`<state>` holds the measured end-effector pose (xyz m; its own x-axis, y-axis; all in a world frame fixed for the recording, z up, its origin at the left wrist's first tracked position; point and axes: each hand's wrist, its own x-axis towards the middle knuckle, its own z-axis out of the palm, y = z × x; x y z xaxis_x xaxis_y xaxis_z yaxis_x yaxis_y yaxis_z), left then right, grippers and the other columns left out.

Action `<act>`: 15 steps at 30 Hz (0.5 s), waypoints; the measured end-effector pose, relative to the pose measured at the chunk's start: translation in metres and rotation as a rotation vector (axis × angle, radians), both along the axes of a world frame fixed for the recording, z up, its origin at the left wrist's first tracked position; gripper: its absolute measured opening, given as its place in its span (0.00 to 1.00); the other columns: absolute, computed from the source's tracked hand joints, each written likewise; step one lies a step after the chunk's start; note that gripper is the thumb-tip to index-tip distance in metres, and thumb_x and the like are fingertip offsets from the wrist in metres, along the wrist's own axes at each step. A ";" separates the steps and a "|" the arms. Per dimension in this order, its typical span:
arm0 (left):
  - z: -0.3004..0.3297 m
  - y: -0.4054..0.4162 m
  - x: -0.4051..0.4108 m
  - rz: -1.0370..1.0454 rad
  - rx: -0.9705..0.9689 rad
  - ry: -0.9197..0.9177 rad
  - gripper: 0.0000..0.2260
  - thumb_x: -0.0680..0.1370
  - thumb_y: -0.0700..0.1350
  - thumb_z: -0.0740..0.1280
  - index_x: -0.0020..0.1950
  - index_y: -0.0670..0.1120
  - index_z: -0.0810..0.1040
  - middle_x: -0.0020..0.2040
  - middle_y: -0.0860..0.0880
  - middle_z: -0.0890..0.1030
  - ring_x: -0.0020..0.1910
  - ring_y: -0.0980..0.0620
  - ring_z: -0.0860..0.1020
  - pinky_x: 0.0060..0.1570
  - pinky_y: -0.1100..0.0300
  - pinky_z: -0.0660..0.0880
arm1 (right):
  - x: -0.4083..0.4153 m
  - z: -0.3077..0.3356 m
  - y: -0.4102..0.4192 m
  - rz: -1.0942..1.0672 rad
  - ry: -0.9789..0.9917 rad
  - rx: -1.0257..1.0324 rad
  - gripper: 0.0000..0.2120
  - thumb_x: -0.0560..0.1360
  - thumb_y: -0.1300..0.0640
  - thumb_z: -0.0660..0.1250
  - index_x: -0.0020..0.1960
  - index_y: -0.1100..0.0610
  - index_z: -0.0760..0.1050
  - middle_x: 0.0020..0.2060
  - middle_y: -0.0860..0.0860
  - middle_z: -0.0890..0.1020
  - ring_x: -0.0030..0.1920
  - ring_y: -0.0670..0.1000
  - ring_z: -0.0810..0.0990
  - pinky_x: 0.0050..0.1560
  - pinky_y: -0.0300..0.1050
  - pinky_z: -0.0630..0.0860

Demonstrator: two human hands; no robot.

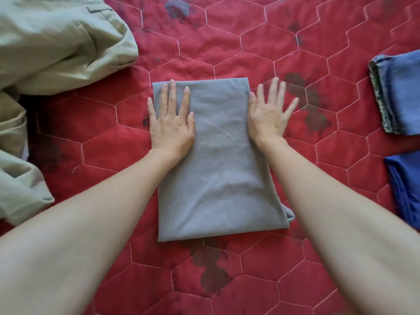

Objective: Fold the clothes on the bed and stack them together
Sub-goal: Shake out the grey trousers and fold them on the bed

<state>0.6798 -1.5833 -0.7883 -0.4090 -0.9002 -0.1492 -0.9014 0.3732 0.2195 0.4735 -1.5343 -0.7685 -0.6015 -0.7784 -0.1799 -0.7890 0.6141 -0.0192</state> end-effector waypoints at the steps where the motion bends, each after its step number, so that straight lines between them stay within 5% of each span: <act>1: 0.003 0.000 0.000 -0.007 0.012 -0.030 0.26 0.83 0.53 0.45 0.79 0.50 0.42 0.80 0.45 0.40 0.78 0.48 0.38 0.74 0.41 0.37 | 0.000 0.004 0.006 -0.066 0.000 -0.015 0.25 0.84 0.47 0.45 0.79 0.51 0.51 0.79 0.55 0.49 0.78 0.54 0.45 0.74 0.66 0.42; 6: 0.019 0.060 0.006 -0.119 0.020 -0.008 0.27 0.81 0.53 0.44 0.80 0.46 0.47 0.80 0.45 0.46 0.79 0.47 0.44 0.74 0.41 0.39 | 0.066 0.019 0.057 0.073 0.067 -0.315 0.25 0.80 0.56 0.50 0.77 0.57 0.60 0.77 0.58 0.58 0.77 0.56 0.54 0.74 0.63 0.49; 11: 0.008 0.151 0.050 -0.183 0.031 -0.030 0.26 0.81 0.51 0.48 0.79 0.44 0.55 0.79 0.44 0.53 0.78 0.45 0.50 0.74 0.40 0.48 | 0.130 -0.012 0.125 0.450 -0.049 -0.127 0.24 0.82 0.52 0.54 0.77 0.55 0.60 0.76 0.56 0.59 0.77 0.54 0.56 0.74 0.62 0.53; 15: 0.001 0.170 0.078 -0.182 -0.018 -0.013 0.26 0.81 0.50 0.52 0.78 0.43 0.59 0.78 0.43 0.56 0.78 0.44 0.53 0.73 0.39 0.54 | 0.088 -0.017 0.159 0.334 0.034 -0.055 0.25 0.83 0.48 0.49 0.78 0.52 0.55 0.77 0.52 0.56 0.78 0.52 0.53 0.76 0.59 0.48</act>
<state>0.7579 -1.4137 -0.7868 -0.5638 -0.8139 -0.1399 -0.8212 0.5345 0.2000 0.5612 -1.3753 -0.7859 -0.3165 -0.9414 -0.1166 -0.9472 0.3204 -0.0155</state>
